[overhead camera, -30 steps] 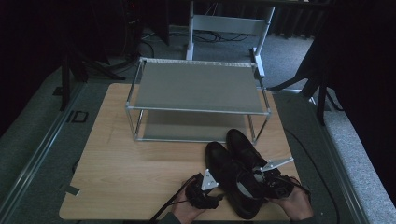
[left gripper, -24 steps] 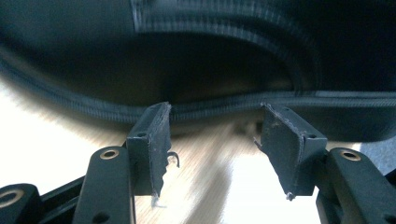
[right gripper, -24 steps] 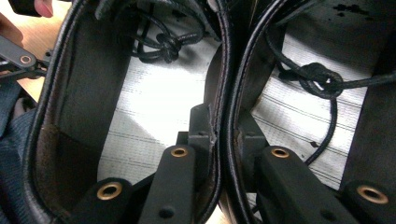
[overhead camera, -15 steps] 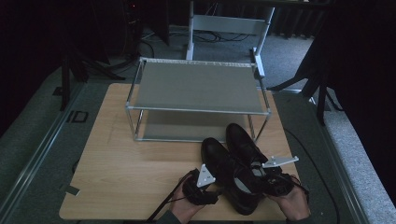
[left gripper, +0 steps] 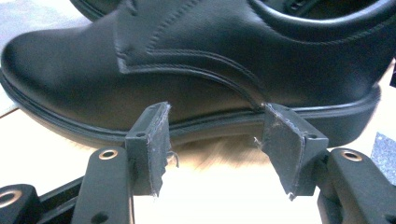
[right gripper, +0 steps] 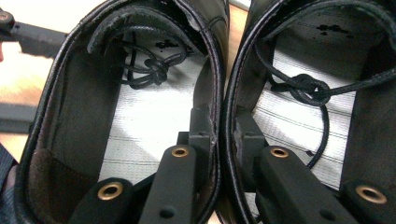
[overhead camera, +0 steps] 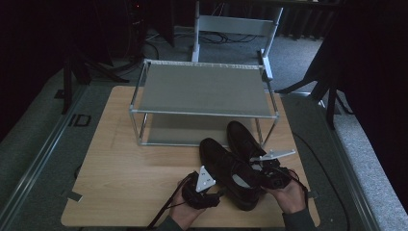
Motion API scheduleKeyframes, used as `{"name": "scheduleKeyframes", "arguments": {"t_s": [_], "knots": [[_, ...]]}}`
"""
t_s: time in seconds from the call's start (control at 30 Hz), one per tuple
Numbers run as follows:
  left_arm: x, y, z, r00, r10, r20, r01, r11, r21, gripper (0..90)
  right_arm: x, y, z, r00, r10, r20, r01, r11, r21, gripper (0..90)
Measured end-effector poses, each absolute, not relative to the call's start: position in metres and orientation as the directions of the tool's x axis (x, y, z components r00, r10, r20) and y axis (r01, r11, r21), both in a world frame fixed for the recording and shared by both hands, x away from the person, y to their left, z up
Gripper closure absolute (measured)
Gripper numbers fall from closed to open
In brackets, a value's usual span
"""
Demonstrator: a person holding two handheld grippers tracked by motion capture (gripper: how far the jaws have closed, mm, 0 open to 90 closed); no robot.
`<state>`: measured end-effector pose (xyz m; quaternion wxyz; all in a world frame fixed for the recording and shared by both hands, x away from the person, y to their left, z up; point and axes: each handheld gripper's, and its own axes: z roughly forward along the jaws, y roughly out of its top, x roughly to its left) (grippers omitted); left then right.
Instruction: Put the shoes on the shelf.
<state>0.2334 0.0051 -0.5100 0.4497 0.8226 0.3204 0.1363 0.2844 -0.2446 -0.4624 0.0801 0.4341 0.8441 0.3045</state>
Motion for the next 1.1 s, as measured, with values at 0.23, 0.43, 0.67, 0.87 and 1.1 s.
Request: {"name": "scheduleKeyframes", "arguments": {"t_s": [0.23, 0.43, 0.67, 0.87, 1.1], "knots": [[0.233, 0.002, -0.509, 0.759, 0.649, -0.056, 0.401, -0.398, 0.825, 41.6, 0.295, -0.236, -0.459, -0.600, 0.791, 0.118, 0.682, 0.428, 0.593, 81.1], [0.237, 0.003, -0.508, 0.741, 0.670, -0.054, 0.415, -0.393, 0.821, 38.3, 0.304, -0.225, -0.457, -0.588, 0.802, 0.104, 0.678, 0.419, 0.605, 81.0], [0.241, 0.003, -0.508, 0.719, 0.694, -0.042, 0.420, -0.386, 0.821, 32.8, 0.316, -0.212, -0.454, -0.581, 0.807, 0.101, 0.673, 0.408, 0.617, 81.0], [0.246, 0.003, -0.509, 0.707, 0.706, -0.043, 0.431, -0.382, 0.818, 30.4, 0.325, -0.203, -0.453, -0.574, 0.812, 0.105, 0.675, 0.397, 0.621, 81.0], [0.249, 0.003, -0.511, 0.697, 0.716, -0.040, 0.439, -0.382, 0.813, 29.8, 0.336, -0.200, -0.457, -0.558, 0.821, 0.121, 0.692, 0.379, 0.614, 80.9]]}}
